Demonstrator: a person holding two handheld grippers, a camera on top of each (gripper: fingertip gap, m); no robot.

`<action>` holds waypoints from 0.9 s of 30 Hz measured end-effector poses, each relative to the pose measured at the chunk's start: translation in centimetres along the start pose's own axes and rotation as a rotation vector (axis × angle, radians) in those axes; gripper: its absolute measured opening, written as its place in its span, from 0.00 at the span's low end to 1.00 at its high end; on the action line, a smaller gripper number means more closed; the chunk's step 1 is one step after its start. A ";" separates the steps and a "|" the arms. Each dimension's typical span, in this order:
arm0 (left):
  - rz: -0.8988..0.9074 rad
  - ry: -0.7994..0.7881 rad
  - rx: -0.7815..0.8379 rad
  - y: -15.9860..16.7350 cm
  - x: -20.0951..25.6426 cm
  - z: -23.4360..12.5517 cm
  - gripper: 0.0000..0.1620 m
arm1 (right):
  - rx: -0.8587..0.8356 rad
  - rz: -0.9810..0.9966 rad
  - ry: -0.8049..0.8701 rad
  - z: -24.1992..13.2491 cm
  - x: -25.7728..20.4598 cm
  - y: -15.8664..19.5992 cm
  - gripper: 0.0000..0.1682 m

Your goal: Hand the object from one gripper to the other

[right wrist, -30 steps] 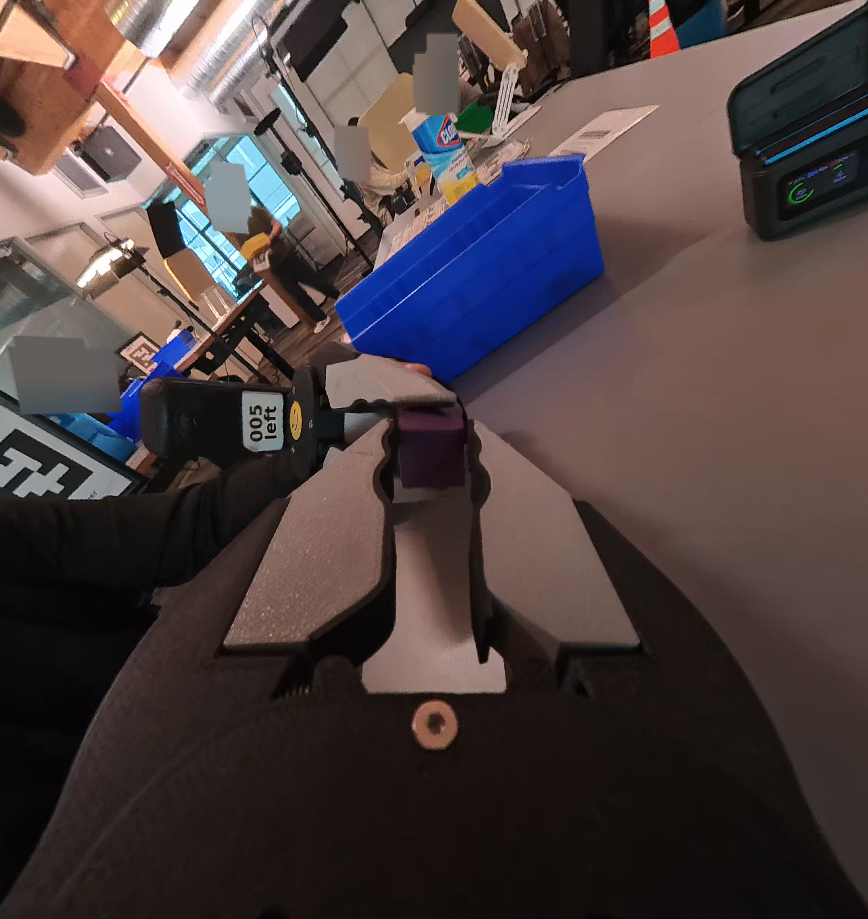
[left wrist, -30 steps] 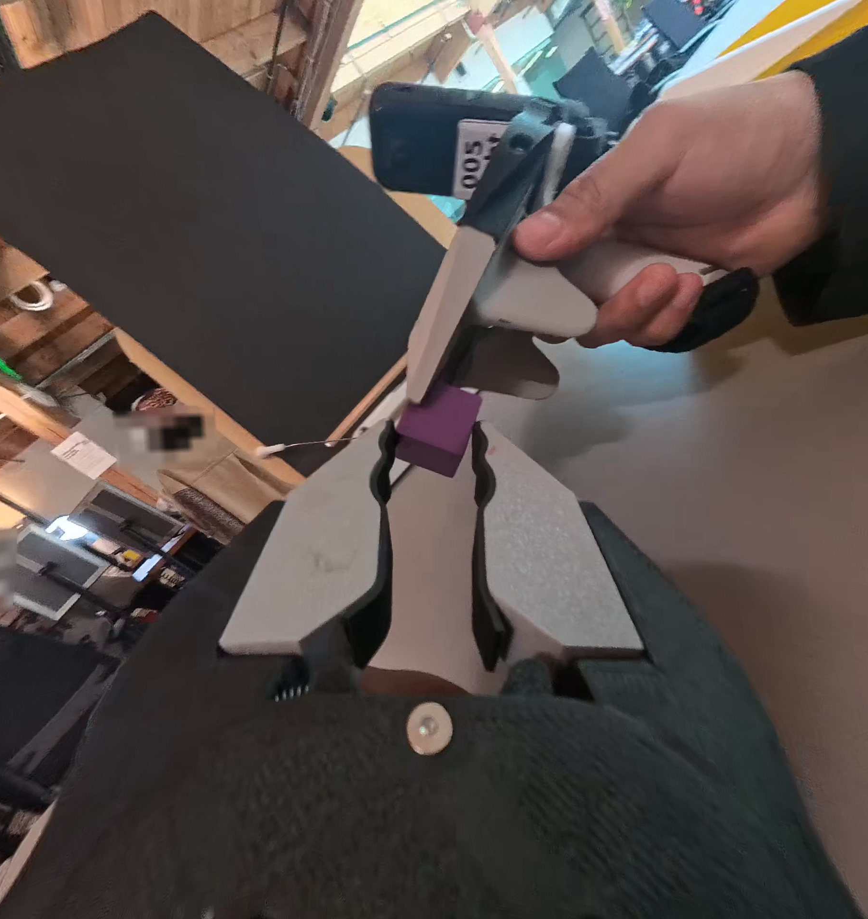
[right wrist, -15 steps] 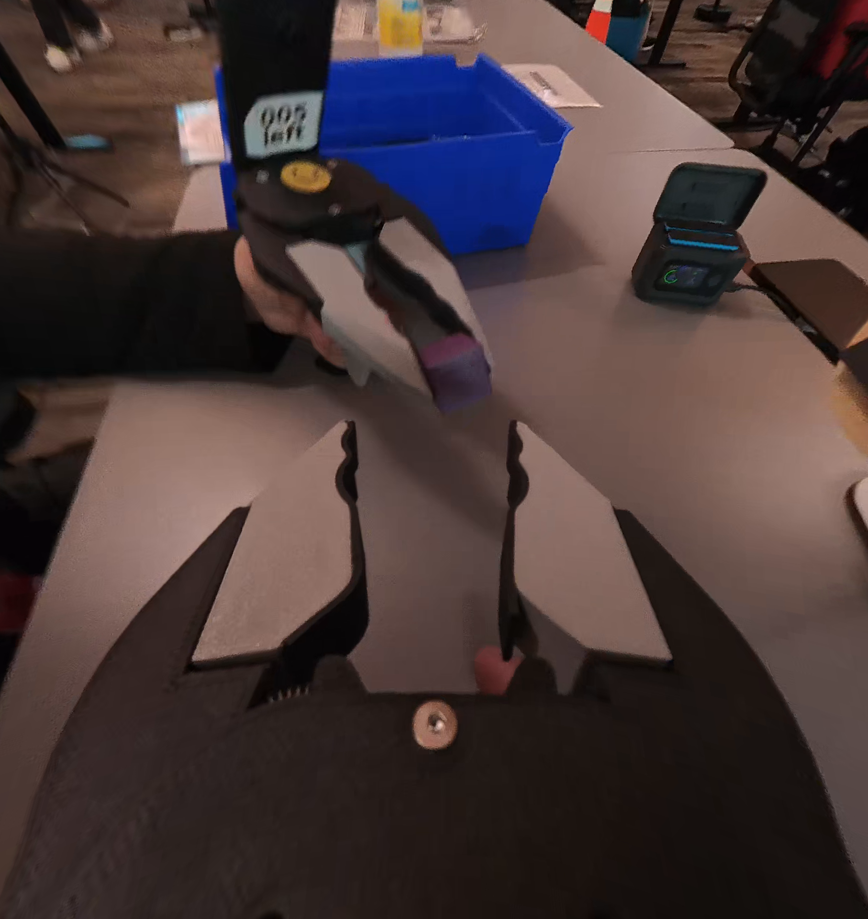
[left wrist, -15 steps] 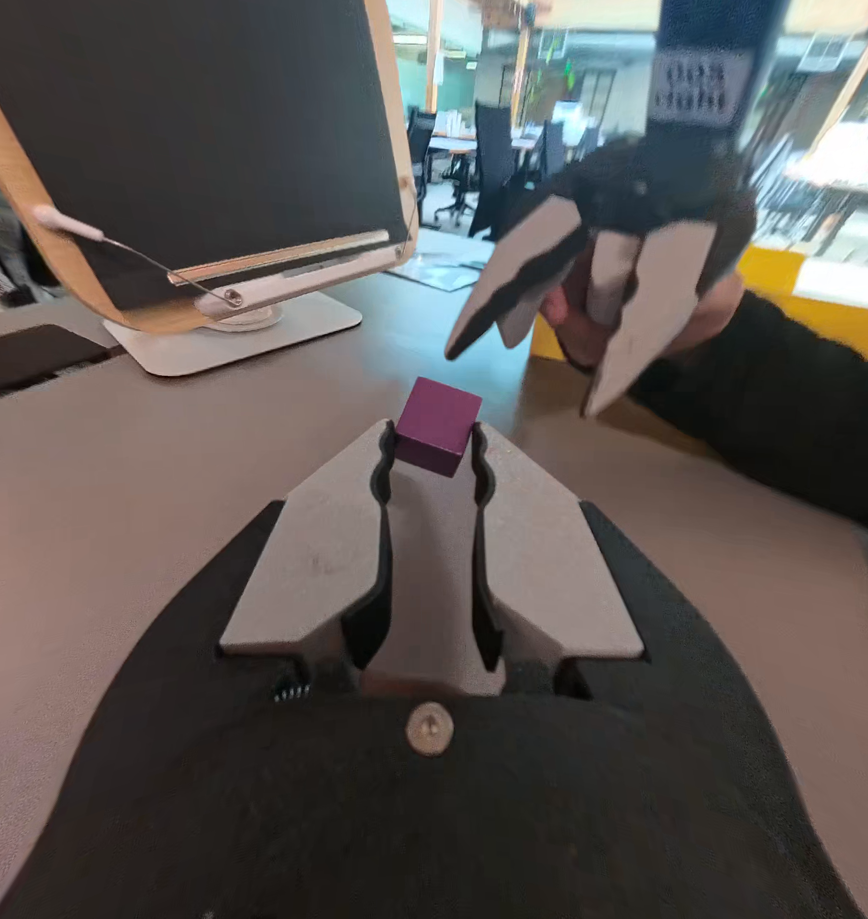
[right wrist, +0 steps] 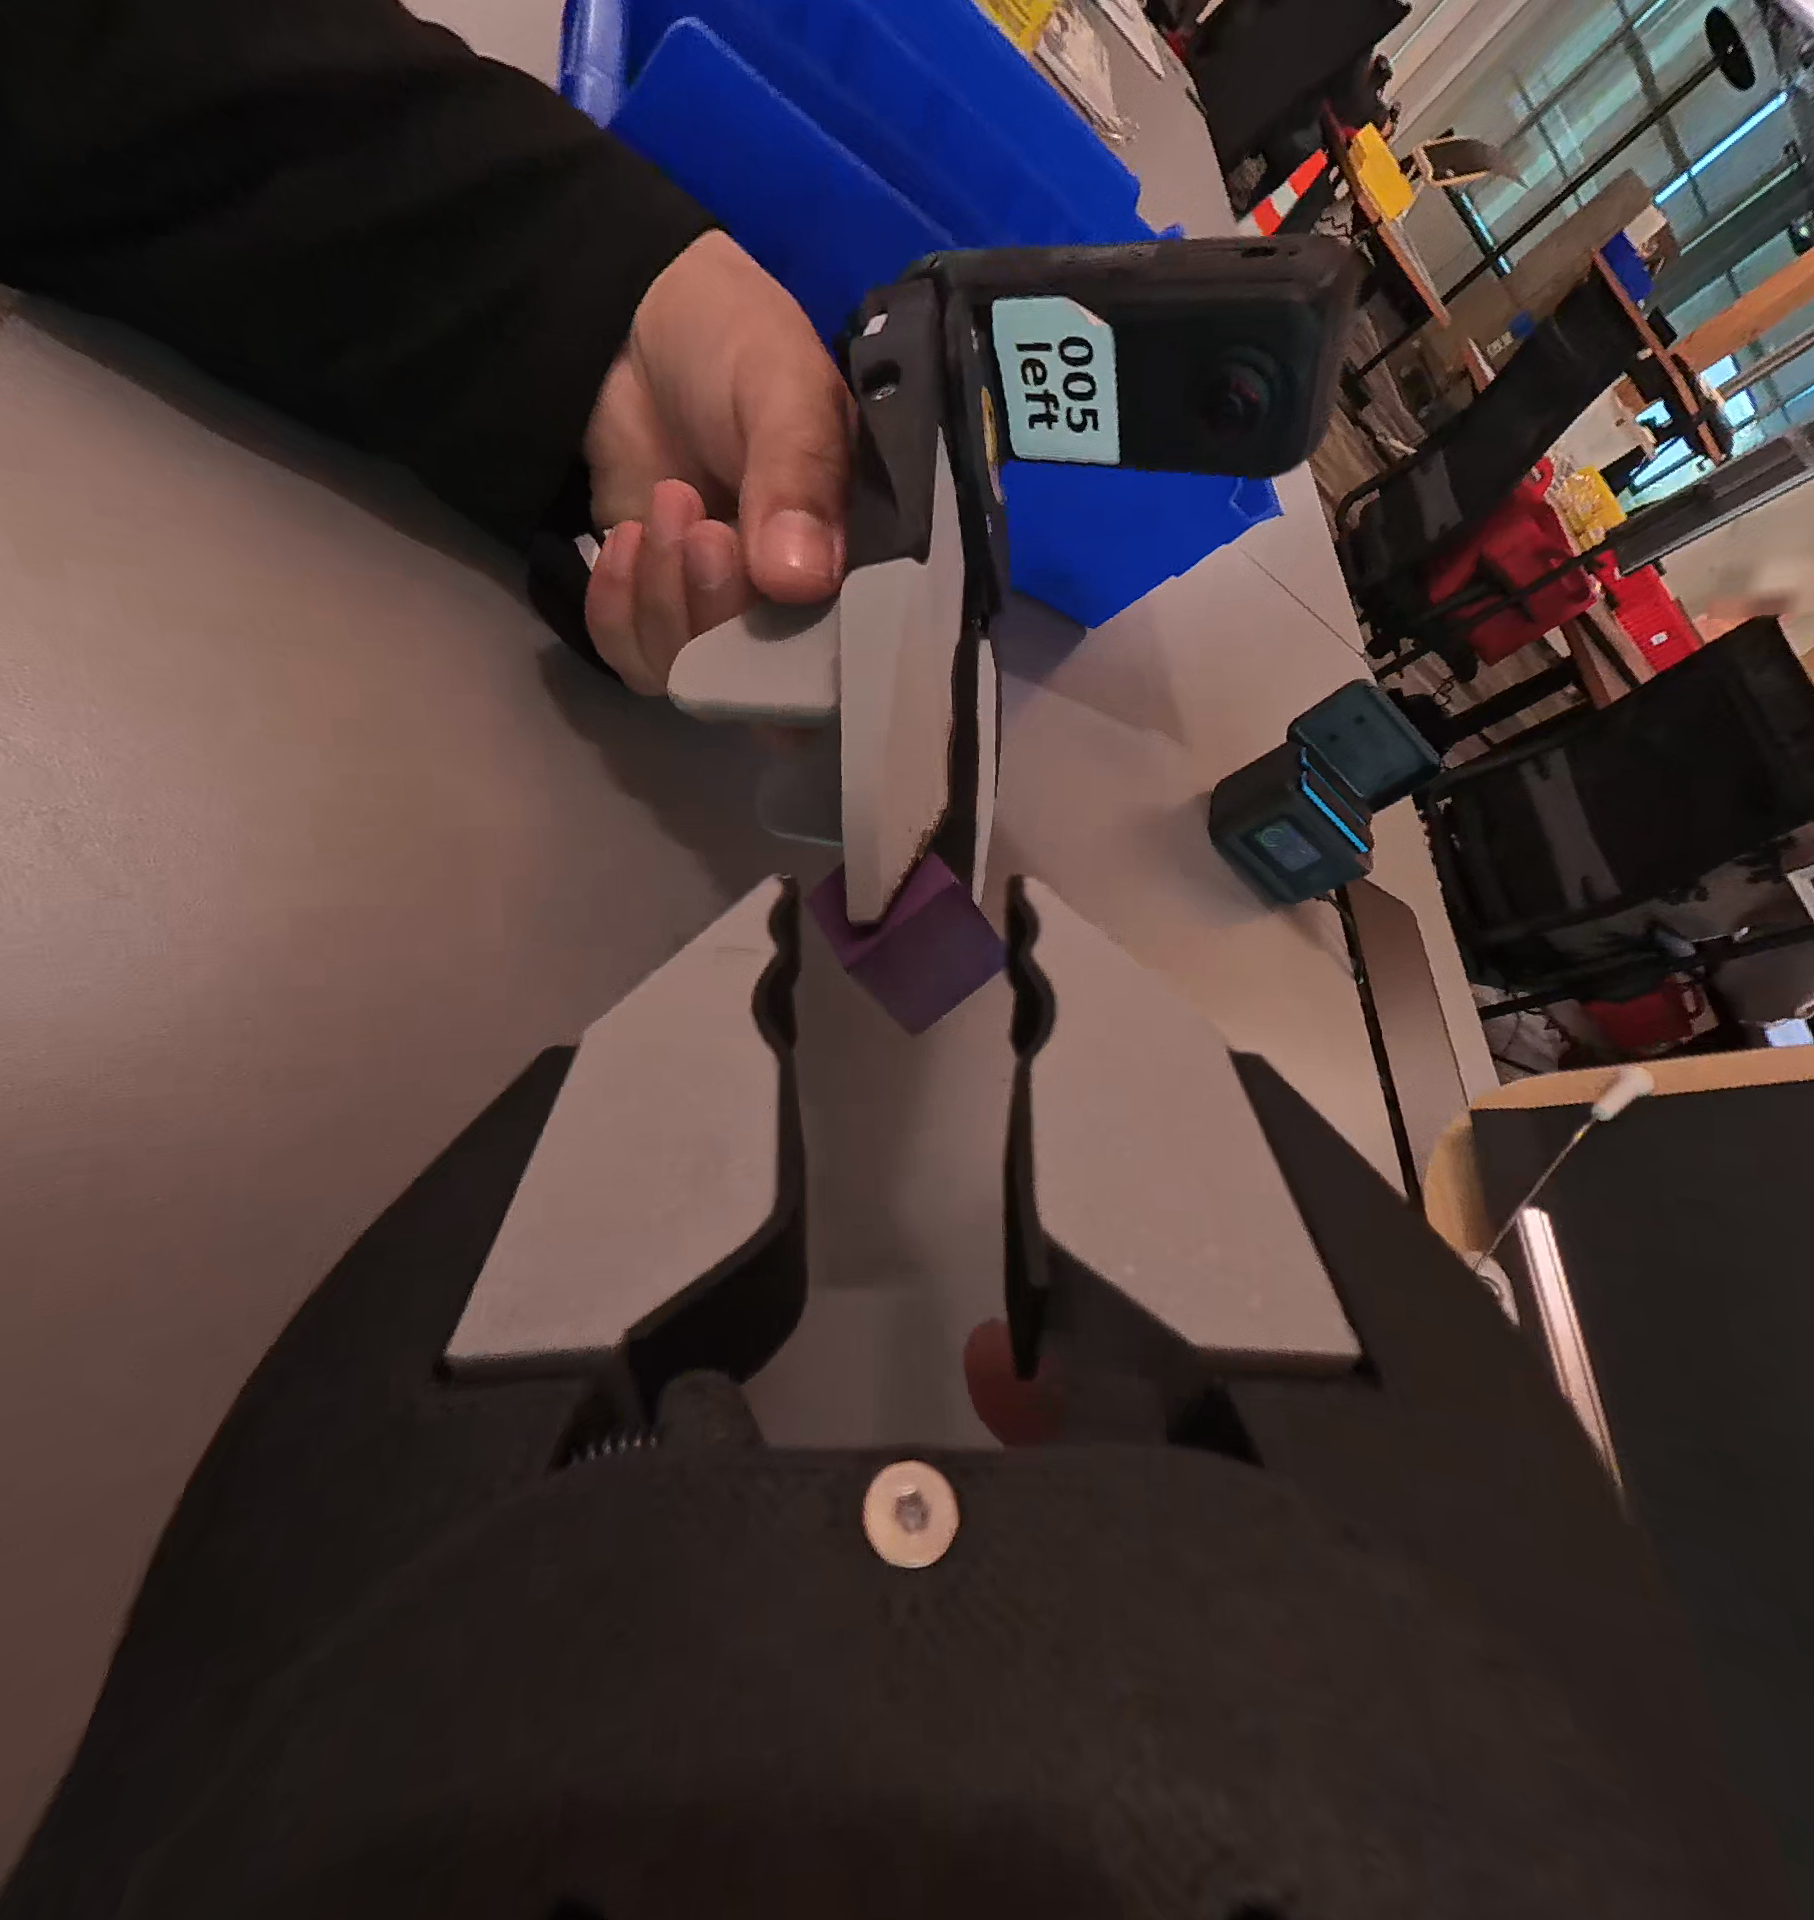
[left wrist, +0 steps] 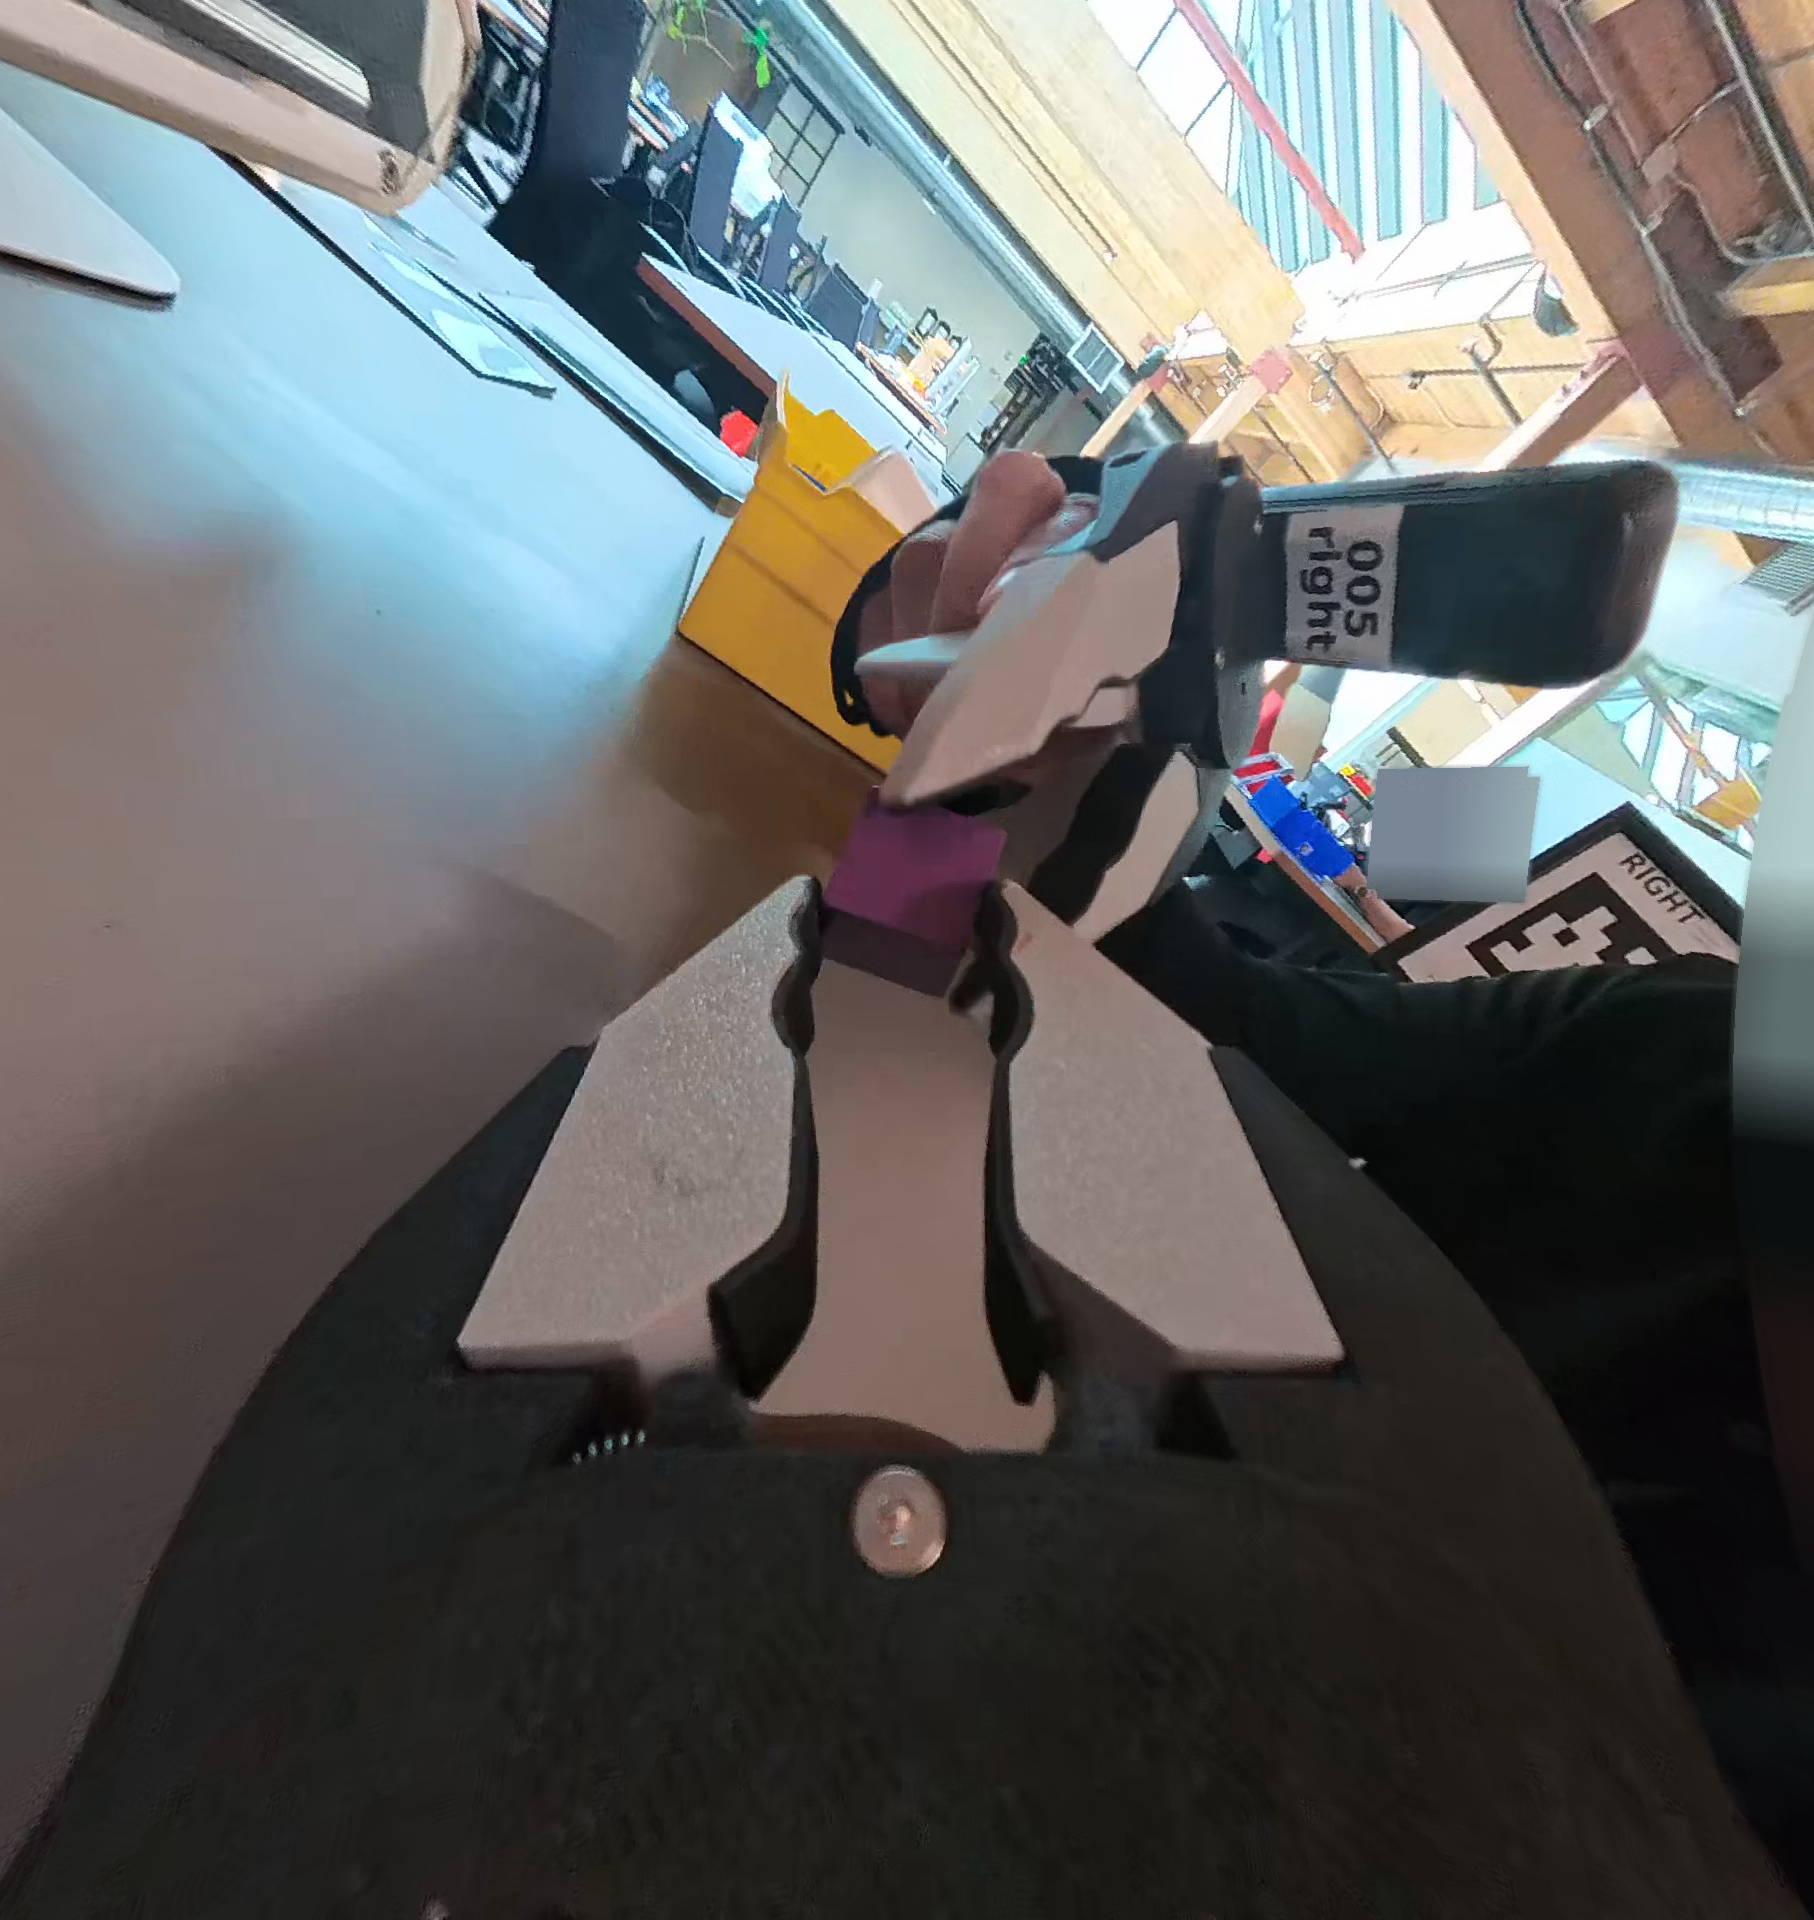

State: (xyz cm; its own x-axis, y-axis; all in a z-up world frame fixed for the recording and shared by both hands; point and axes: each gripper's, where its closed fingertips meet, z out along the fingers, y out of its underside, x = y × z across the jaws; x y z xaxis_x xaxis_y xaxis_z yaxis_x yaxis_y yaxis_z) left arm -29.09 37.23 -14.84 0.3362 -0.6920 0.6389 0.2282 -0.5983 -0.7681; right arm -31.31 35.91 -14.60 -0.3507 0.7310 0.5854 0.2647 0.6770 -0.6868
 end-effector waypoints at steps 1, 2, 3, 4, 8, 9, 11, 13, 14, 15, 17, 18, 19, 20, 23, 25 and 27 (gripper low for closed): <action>0.002 0.000 -0.006 0.1 0.0 0.1 0.18 | -0.011 -0.015 -0.006 0.2 -0.2 0.2 0.20; 0.007 -0.016 -0.014 0.3 -0.2 0.2 0.18 | -0.028 -0.021 -0.010 0.3 -0.3 0.5 0.19; 0.010 -0.026 -0.021 0.4 -0.4 0.3 0.18 | -0.042 -0.021 -0.016 0.3 -0.4 0.7 0.19; 0.014 -0.032 -0.020 0.4 -0.5 0.3 0.18 | -0.046 -0.017 -0.016 0.3 -0.3 0.8 0.19; 0.030 -0.033 0.027 -0.4 -0.4 0.1 0.16 | -0.038 0.097 -0.013 0.0 0.4 0.6 0.18; 0.037 -0.032 0.044 -0.7 -0.3 0.0 0.16 | -0.028 0.137 -0.013 -0.1 0.7 0.5 0.18; 0.060 -0.051 0.065 -1.1 -0.3 -0.2 0.15 | -0.003 0.220 -0.012 -0.3 1.4 0.5 0.18; 0.166 -0.159 0.084 -1.8 -1.4 -0.5 0.16 | -0.011 0.323 -0.001 -0.3 2.3 1.3 0.17; 0.250 -0.221 0.098 -2.3 -1.7 -0.7 0.16 | -0.017 0.396 -0.002 -0.3 2.8 2.0 0.17; 0.338 -0.249 0.104 -2.6 -1.4 -0.8 0.17 | -0.013 0.476 -0.007 -0.3 3.4 2.6 0.17; 0.491 -0.317 0.102 -2.8 -1.1 -0.7 0.18 | 0.024 0.628 -0.003 -0.8 4.6 3.4 0.17; 0.591 -0.398 0.084 -2.9 -1.6 -0.7 0.20 | 0.056 0.706 -0.006 -1.1 5.1 3.5 0.17; 0.716 -0.499 0.055 -2.9 -2.3 -0.7 0.23 | 0.103 0.788 -0.023 -1.4 5.6 3.4 0.17; 0.852 -0.601 0.026 -3.0 -3.0 -0.8 0.26 | 0.159 0.876 -0.054 -1.7 5.9 3.1 0.17; 1.258 -0.804 -0.025 -3.0 -3.2 -0.4 0.33 | 0.303 1.136 -0.185 -2.2 6.2 2.6 0.17; 1.499 -0.885 -0.048 -2.9 -2.8 0.0 0.34 | 0.346 1.246 -0.284 -2.2 5.8 2.4 0.17; 1.588 -0.929 -0.101 -2.7 -3.2 0.3 0.37 | 0.357 1.301 -0.364 -2.1 5.0 2.2 0.17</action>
State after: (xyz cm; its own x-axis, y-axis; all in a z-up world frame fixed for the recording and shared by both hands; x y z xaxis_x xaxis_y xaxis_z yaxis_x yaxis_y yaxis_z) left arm -30.47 41.14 -14.83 0.4975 -0.1627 -0.8521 -0.8067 0.2742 -0.5234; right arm -30.57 41.27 -12.24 -0.2587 0.7100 -0.6550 0.3555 -0.5605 -0.7480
